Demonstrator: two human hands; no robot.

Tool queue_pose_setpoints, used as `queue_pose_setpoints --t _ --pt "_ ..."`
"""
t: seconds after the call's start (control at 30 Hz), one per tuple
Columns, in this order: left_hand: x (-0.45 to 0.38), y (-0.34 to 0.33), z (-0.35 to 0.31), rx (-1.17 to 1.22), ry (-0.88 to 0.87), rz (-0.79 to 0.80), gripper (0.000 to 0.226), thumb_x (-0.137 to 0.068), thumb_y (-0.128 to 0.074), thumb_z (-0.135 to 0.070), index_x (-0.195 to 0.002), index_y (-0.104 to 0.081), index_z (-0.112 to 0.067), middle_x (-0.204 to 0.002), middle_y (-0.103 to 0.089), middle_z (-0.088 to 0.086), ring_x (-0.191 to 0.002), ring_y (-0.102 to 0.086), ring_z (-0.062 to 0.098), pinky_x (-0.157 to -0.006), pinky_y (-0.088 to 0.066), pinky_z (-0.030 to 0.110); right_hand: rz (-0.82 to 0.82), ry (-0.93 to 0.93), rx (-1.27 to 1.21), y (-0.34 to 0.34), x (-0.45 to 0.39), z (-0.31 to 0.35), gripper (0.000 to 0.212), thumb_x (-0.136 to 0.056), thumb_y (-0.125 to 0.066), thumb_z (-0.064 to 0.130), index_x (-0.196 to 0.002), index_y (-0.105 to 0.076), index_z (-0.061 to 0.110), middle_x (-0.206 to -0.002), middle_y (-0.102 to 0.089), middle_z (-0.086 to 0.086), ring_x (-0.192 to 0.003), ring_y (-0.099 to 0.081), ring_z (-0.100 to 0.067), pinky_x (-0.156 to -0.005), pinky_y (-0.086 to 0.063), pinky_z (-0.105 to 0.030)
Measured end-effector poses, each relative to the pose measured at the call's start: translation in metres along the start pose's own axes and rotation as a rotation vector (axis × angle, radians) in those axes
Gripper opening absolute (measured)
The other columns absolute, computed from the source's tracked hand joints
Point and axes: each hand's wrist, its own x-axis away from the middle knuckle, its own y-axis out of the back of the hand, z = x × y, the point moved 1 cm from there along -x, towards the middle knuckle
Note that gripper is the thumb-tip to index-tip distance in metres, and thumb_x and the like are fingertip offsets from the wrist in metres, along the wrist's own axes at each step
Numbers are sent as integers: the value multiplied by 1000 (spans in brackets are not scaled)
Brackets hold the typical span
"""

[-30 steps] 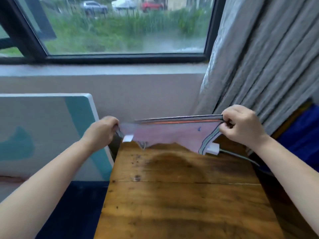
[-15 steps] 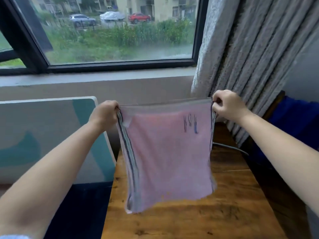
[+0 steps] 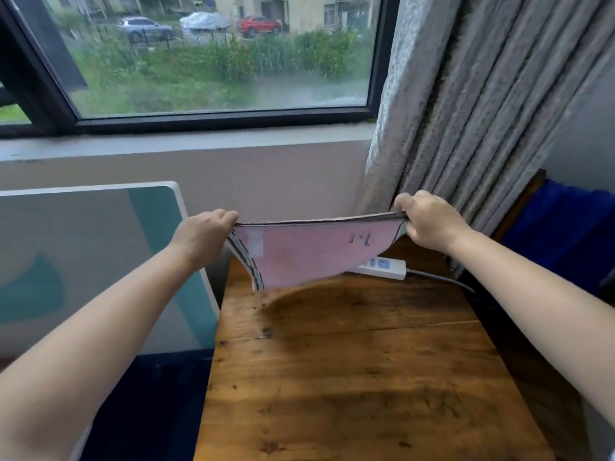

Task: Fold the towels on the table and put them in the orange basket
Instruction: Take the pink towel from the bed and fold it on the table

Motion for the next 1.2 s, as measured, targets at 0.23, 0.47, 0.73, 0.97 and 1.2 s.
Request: queue_pose_setpoints --t 0.23,0.47,0.73,0.97,1.2 --pt "67 -50 -46 -110 -335 697 26 -84 -44 -9 -105 -60 -13 -107 -58 3 -99 -58 24 -78 -47 34 412 340 282 -72 83 29 21 -77 -55 22 -93 -64 13 -102 -62 -5 -100 -56 -24 -80 -46 -30" --pt "145 -133 -93 -74 -428 1125 6 -87 -43 -6 -84 -46 -11 -64 -36 -1 -62 -39 18 -46 -24 23 902 348 232 -171 187 64 30 -84 -42 11 -109 -58 8 -115 -57 -11 -108 -49 -29 -85 -44 -38" --pt "212 -189 -127 -93 -414 1336 18 -87 -44 -5 -100 -56 -6 -65 -36 0 -60 -40 20 -48 -30 25 1100 421 246 -211 241 83 35 -88 -39 11 -120 -51 7 -125 -47 -13 -115 -42 -29 -85 -41 -37" --pt "230 -212 -135 -51 -415 1464 37 -88 -49 -12 -125 -49 -5 -112 -53 12 -97 -56 27 -78 -46 32 1420 283 283 -227 244 86 40 -85 -44 12 -124 -49 8 -117 -53 -11 -105 -50 -26 -80 -43 -32" --pt "162 -221 -107 243 -81 1147 24 -92 -37 -14 -107 -54 -6 -92 -53 8 -79 -47 22 -65 -38 30 994 -87 -117 -241 161 69 25 -93 -39 18 -106 -57 6 -92 -57 -9 -82 -56 -23 -66 -47 -29"
